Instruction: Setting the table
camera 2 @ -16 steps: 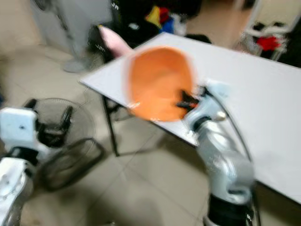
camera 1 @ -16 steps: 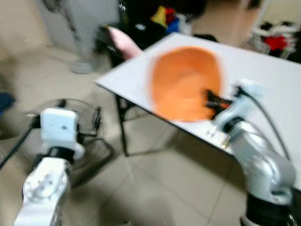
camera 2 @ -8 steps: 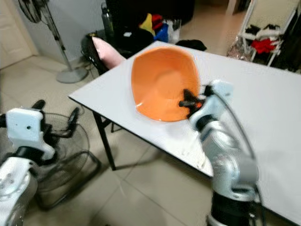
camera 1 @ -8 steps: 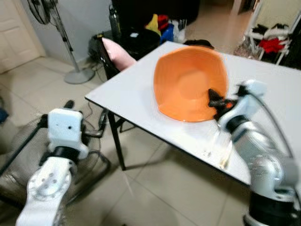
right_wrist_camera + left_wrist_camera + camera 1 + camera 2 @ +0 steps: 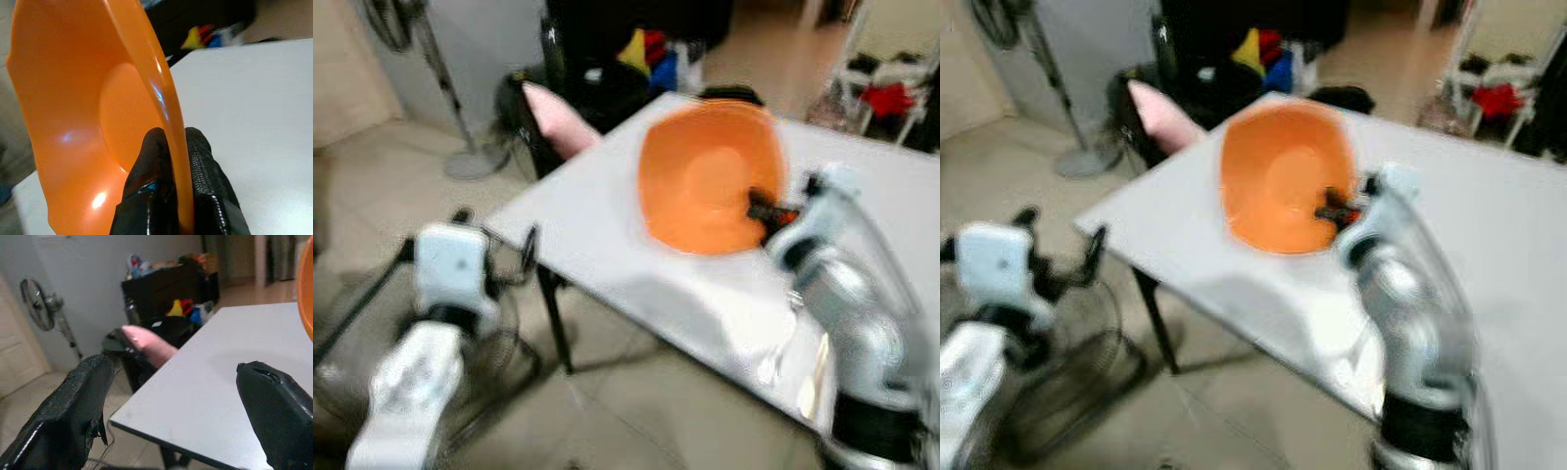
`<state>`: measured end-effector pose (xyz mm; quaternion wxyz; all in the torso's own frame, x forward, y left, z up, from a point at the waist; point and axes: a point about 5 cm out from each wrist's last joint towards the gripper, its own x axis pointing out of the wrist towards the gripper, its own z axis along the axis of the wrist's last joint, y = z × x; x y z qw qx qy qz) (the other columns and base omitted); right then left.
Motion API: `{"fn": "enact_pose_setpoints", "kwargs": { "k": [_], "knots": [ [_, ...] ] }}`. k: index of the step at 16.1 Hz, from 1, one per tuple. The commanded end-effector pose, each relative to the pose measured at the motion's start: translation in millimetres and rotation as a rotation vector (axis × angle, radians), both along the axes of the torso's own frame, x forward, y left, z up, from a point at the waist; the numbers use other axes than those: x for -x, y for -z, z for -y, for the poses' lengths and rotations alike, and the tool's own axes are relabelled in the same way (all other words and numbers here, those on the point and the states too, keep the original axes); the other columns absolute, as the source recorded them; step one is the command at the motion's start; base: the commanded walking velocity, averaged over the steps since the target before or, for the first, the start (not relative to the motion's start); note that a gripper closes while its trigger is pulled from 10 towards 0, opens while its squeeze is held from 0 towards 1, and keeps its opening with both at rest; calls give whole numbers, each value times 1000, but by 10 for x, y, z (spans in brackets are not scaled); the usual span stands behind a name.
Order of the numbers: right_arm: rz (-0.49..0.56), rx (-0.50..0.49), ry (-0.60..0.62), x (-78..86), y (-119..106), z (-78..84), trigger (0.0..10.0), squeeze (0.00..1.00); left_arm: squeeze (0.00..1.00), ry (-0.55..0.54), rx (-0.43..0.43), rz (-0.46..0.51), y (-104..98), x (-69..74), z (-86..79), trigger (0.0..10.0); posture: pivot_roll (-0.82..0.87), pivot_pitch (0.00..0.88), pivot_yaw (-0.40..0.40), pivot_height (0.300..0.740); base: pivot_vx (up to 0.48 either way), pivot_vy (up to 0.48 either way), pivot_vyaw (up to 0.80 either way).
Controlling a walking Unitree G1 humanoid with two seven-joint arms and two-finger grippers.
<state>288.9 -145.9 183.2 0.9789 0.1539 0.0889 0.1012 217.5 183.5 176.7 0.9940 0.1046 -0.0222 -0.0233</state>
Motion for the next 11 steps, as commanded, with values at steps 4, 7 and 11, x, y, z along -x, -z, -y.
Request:
{"fn": "enact_pose_setpoints", "kwargs": {
  "k": [4,7,11],
  "knots": [
    [23,51,46,55,-44,98,10000,0,0,10,14,-2,41,-53,38,10000,-93,0,60,740,403,0,0],
    [19,47,54,87,-35,107,10000,0,0,18,27,-3,57,-71,50,10000,-104,0,67,740,384,0,0],
    [13,59,58,99,-33,119,10000,0,0,-2,41,-23,101,-132,66,10000,-115,0,70,740,272,0,0]
  ]
}}
